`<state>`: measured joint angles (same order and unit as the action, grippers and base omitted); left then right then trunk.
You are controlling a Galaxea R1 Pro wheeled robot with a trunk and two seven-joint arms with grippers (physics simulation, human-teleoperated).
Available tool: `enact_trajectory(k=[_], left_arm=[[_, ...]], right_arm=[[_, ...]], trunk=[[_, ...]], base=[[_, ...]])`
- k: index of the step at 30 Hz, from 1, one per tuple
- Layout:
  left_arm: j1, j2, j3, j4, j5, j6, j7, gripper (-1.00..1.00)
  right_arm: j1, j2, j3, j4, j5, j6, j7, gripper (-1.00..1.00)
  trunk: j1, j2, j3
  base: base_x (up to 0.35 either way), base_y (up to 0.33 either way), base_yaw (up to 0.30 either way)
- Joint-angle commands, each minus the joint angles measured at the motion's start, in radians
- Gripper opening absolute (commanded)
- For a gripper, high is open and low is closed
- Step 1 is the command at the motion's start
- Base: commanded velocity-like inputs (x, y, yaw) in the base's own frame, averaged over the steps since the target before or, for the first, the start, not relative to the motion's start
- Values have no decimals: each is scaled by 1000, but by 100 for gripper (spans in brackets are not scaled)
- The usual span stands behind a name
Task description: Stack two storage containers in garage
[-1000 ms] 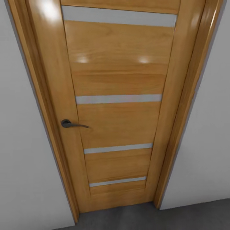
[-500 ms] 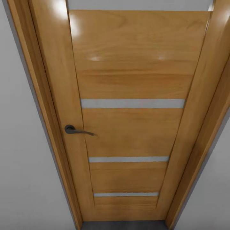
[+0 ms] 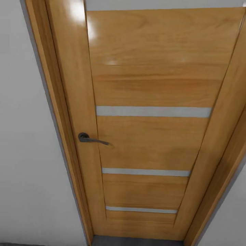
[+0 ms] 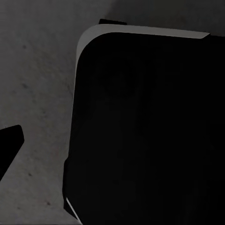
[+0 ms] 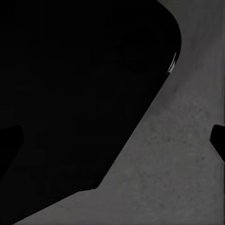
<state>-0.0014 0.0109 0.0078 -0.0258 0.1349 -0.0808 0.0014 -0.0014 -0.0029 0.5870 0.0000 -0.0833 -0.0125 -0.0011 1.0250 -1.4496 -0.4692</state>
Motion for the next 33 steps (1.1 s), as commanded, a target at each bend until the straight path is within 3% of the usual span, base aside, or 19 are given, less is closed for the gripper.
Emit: enact_trajectory(k=[1,17,33], left_arm=[[0,0,0,0,7,-3,0,100],[0,0,0,0,8,-4,0,100],[0,0,0,0,8,-4,0,100]], right_arm=[[0,0,8,0,-9,-1,0,100],[0,0,8,0,-9,-1,1,100],[0,0,8,0,-10,-1,1,100]], trunk=[[0,0,-1],[0,0,-1],[0,0,-1]], base=[[0,0,120],[3,-8,15],[62,-156,0]])
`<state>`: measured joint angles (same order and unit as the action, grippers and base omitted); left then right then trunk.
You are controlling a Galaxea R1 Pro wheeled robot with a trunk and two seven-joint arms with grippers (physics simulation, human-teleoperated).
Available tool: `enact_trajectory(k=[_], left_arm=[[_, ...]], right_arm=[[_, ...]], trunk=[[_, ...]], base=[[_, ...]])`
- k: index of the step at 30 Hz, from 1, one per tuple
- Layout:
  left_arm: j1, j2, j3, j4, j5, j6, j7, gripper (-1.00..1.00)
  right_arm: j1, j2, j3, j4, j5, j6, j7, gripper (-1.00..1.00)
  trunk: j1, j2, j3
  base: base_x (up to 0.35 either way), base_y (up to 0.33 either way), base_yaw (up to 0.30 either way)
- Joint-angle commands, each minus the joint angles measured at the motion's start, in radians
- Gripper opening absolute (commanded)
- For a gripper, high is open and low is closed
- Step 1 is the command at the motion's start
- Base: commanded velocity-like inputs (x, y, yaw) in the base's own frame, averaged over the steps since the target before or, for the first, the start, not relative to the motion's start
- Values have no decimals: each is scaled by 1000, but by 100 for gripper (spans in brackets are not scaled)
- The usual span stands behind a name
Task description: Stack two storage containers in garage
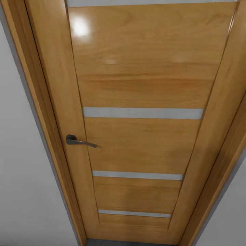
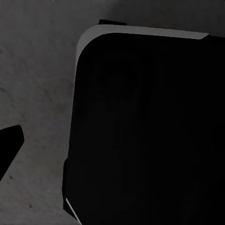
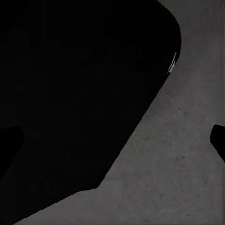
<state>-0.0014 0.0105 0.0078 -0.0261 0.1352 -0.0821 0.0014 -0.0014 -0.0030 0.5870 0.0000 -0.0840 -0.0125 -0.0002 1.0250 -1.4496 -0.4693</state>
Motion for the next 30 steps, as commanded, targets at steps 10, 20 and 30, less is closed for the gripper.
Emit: enact_trajectory(k=[10,20,30], left_arm=[[0,0,0,0,7,-2,0,100],[0,0,0,0,7,-2,0,100],[0,0,0,0,7,-2,0,100]], right_arm=[[0,-1,7,0,-9,-2,1,100],[0,-2,7,0,-10,-3,2,100],[0,-1,7,0,-10,-3,2,100]], trunk=[[0,0,-1],[0,0,-1],[0,0,-1]], base=[[2,-2,0],[0,0,0],[0,0,0]])
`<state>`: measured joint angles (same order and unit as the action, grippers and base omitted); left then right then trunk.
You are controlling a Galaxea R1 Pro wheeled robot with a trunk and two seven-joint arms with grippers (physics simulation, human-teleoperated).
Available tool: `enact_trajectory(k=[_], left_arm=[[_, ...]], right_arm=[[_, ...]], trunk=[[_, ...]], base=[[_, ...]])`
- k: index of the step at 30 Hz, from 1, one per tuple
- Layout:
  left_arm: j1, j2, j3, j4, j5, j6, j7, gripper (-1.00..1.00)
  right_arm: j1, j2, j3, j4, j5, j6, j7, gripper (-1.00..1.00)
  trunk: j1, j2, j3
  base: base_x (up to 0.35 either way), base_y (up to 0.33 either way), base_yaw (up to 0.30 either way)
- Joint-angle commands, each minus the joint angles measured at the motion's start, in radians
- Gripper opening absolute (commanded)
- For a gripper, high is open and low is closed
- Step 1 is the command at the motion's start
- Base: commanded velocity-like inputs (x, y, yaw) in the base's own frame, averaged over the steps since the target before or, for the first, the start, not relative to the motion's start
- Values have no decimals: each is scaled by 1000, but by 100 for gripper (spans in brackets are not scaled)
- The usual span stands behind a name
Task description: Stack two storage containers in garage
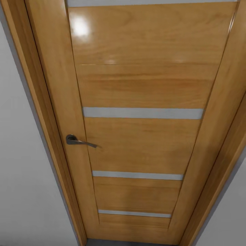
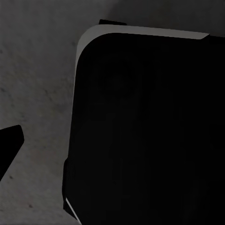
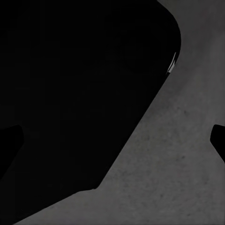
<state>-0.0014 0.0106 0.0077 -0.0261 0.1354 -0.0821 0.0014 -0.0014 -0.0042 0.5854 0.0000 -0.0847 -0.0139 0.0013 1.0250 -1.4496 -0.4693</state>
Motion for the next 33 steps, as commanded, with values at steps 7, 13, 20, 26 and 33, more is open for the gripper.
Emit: enact_trajectory(k=[7,13,20,26,33], left_arm=[[0,0,0,0,7,-2,0,100],[0,0,0,0,7,-2,0,100],[0,0,0,0,7,-2,0,100],[0,0,0,0,7,-2,0,100],[0,0,0,0,7,-2,0,100]], right_arm=[[0,1,8,0,-10,-1,0,100],[0,0,8,0,-10,-1,0,100],[0,0,8,0,-10,-1,0,100],[0,0,8,0,-9,-1,0,100],[0,1,8,0,-9,-1,0,100]], trunk=[[0,0,-1],[0,0,-1],[0,0,-1],[0,0,-1],[0,0,-1]], base=[[0,0,-115],[0,0,-168],[0,0,-29],[0,0,-2],[0,0,0]])
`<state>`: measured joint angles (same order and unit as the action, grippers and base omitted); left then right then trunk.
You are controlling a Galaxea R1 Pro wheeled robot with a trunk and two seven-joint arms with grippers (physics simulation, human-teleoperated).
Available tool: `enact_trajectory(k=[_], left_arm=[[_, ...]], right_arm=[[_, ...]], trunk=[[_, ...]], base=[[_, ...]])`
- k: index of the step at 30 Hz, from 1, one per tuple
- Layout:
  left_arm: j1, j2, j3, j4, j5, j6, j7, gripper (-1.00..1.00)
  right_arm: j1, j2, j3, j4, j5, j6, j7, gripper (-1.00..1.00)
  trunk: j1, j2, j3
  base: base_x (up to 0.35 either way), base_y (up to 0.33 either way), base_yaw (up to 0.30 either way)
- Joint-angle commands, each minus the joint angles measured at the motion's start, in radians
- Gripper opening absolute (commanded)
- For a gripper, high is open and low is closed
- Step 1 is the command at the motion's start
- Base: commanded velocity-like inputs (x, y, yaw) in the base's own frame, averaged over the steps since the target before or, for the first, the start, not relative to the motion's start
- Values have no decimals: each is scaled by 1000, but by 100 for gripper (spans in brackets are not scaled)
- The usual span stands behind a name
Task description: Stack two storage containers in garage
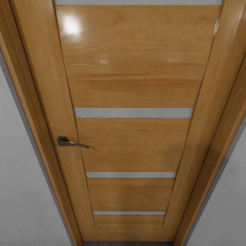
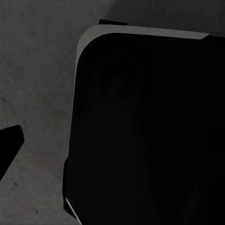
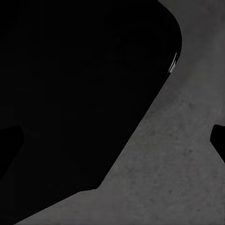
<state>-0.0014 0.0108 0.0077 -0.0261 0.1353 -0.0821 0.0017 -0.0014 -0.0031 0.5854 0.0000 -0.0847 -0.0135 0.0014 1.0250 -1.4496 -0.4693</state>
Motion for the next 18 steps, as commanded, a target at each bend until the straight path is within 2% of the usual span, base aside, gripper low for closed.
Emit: enact_trajectory(k=[1,18], left_arm=[[0,0,0,0,7,-2,0,100],[0,0,0,0,7,-2,0,100]], right_arm=[[0,0,9,0,-9,-2,0,100],[0,-4,10,0,-8,-19,0,100]], trunk=[[0,0,-1],[0,0,-1]], base=[[0,0,0],[0,0,0]])
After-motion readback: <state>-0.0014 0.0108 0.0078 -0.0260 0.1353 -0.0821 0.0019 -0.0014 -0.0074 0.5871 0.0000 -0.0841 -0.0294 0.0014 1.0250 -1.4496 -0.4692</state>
